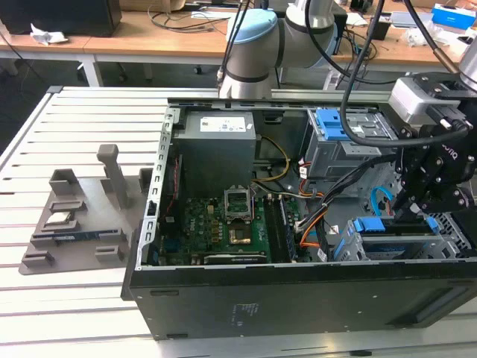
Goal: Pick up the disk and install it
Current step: 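Insert the second disk wire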
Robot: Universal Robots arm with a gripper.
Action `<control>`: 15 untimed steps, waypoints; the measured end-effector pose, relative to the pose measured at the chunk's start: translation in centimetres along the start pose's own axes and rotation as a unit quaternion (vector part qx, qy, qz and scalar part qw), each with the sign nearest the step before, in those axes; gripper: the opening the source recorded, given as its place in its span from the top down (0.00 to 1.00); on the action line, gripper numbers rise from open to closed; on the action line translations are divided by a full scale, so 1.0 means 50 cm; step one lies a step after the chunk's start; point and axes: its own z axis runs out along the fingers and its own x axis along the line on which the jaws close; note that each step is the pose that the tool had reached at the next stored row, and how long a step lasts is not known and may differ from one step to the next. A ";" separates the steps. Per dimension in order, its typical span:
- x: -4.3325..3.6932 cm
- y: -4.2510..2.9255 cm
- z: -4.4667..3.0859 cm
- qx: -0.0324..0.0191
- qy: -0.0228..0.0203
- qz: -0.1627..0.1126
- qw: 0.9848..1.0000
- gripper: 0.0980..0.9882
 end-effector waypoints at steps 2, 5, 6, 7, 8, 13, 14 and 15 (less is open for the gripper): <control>-0.002 0.000 -0.012 0.000 0.000 0.000 1.000 0.94; -0.003 0.002 -0.039 0.000 0.000 0.000 1.000 0.99; -0.002 0.002 -0.043 0.000 0.000 0.000 1.000 0.99; -0.002 0.002 -0.048 0.000 0.000 0.000 1.000 0.99; -0.002 0.002 -0.050 0.000 0.000 0.000 1.000 0.99; -0.002 0.002 -0.052 0.000 0.000 0.000 1.000 0.99; -0.002 0.002 -0.052 0.000 0.000 0.000 1.000 0.99; -0.002 0.002 -0.052 0.000 0.000 0.000 1.000 0.99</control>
